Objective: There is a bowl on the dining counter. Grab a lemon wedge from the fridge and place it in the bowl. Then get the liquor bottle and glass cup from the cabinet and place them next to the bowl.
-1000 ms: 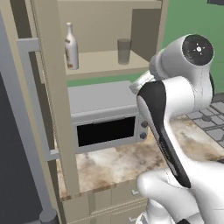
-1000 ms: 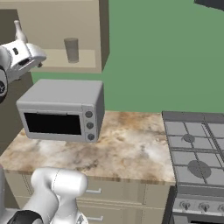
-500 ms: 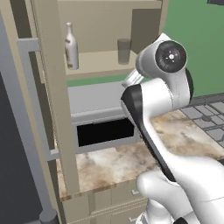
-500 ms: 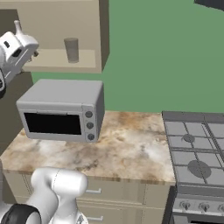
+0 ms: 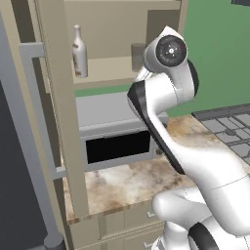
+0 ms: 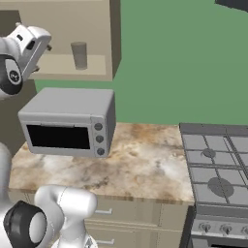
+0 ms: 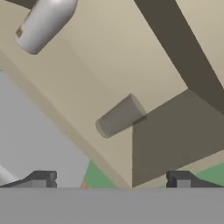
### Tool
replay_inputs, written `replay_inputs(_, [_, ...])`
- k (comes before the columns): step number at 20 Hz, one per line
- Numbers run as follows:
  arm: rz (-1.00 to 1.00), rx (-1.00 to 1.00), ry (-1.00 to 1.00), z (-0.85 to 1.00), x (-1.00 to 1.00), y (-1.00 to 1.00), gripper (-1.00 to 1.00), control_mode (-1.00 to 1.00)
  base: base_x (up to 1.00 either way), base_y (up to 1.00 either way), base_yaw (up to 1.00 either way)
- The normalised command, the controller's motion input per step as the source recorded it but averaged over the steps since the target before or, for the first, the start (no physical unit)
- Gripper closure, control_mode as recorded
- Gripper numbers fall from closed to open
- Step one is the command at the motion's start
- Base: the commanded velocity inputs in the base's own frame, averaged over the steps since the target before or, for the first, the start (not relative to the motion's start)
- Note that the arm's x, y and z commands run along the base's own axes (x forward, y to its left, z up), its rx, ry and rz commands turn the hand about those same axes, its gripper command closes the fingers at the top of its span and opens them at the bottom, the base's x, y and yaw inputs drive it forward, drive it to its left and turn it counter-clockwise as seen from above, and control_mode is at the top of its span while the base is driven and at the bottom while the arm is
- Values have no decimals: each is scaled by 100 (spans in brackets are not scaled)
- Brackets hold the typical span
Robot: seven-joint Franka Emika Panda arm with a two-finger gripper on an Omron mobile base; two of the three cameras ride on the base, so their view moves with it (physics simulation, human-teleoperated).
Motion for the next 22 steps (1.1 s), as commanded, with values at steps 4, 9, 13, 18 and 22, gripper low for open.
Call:
replay_inputs(4, [0,-14,0,0,35,0,-100,-100,0,0,0])
replay_inputs(9, [0,-13,0,0,38,-3,-100,-100,0,0,0])
replay_inputs(13, [0,-11,0,-1,27,-1,-100,-100,0,0,0])
replay_inputs(18, [0,-6,0,-4,36,-1,-100,-100,0,0,0])
replay_inputs(22, [0,-4,0,-8,41,-4,-100,-100,0,0,0])
